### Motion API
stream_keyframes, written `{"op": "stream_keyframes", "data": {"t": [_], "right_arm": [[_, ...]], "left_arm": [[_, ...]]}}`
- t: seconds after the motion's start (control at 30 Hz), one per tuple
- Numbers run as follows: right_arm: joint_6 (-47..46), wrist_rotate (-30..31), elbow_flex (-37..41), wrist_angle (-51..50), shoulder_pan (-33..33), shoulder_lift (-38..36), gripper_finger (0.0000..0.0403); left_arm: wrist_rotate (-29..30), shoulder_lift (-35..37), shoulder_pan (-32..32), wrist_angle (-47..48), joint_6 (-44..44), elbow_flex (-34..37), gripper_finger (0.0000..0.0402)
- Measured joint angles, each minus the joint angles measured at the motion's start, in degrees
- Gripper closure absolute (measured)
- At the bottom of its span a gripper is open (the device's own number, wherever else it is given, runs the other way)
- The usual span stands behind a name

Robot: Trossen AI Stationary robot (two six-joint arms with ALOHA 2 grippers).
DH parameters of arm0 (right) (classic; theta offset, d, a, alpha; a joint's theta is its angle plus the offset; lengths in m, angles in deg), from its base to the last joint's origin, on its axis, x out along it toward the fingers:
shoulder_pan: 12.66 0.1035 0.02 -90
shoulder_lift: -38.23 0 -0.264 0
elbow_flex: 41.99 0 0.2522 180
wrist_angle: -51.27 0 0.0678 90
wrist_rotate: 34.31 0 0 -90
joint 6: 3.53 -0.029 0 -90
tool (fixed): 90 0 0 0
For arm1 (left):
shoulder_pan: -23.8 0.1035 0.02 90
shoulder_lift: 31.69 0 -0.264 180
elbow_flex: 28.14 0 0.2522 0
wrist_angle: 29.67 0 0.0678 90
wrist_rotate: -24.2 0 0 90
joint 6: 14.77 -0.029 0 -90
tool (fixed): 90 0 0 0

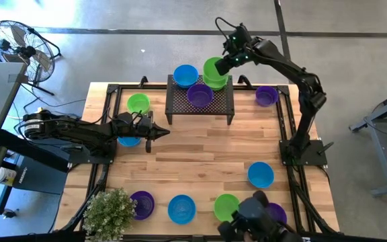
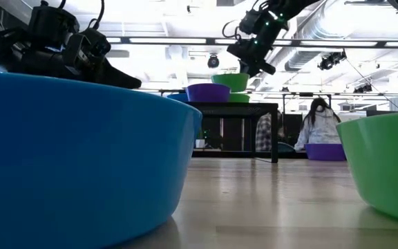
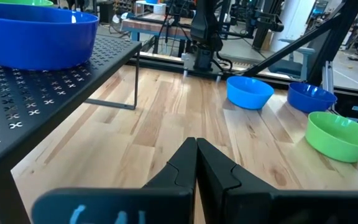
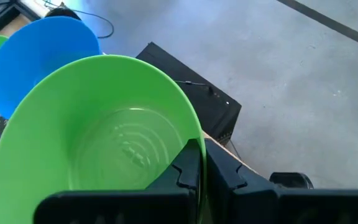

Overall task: Pick & Place Mini bowls
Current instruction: Stack the middle green bowl on the green bowl on the shelf, then stack the top violet bowl on the violet bowl on the shelf

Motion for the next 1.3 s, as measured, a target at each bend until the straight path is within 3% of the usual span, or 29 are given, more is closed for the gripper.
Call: {"op": "stream_keyframes", "data": {"t": [0.57,1.0,1.3], "right_arm": [[1.0,-0.4,0.0,-0.3,-0.3,3.1,0.0399],[1.5,-0.6,0.0,-1.0,-0.2,3.1,0.0327],[2.4,2.9,0.0,-2.3,-0.2,3.0,0.0323]], "left_arm": [[0.0,0.0,0.0,0.1,0.0,0.0,0.0402],[0.0,0.0,0.0,0.1,0.0,0.0,0.0402],[0.0,0.0,0.0,0.1,0.0,0.0,0.0401]]}}
